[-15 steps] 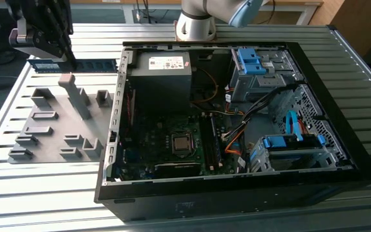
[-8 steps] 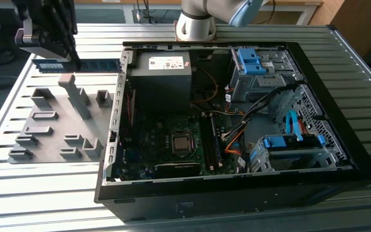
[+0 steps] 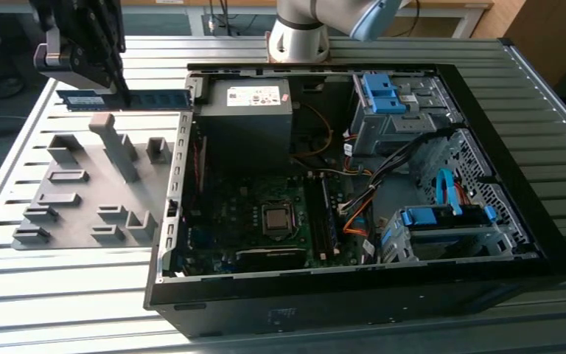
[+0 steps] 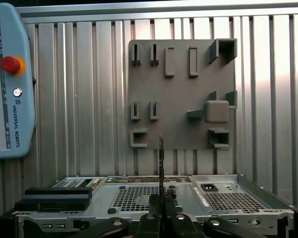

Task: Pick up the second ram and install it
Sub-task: 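Pick up the second ram and move it above second insertion slot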

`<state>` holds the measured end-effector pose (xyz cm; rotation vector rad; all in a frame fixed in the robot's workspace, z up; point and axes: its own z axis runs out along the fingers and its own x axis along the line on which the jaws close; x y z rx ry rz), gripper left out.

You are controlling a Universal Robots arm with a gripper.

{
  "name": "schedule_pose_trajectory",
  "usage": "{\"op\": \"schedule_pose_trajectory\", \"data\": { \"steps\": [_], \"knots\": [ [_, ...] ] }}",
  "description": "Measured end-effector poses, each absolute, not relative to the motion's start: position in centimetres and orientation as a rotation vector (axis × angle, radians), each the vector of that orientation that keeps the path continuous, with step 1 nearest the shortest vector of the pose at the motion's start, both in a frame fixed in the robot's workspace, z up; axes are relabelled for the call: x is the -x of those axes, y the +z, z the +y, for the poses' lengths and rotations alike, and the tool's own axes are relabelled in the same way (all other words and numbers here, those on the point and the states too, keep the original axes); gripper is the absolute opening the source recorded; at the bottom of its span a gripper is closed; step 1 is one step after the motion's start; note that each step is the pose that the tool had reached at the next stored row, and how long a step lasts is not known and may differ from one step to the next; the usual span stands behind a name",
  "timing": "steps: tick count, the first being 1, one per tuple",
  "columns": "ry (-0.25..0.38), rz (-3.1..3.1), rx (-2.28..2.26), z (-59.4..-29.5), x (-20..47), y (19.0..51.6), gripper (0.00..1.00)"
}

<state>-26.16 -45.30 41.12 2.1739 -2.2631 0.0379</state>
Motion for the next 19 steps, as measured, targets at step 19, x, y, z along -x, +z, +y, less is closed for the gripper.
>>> {"op": "schedule_pose_trajectory", "data": {
  "steps": [19],
  "knots": [
    [0.037, -2.262, -2.173, -45.3, 24.1, 41.1, 0.14]
  ]
}}
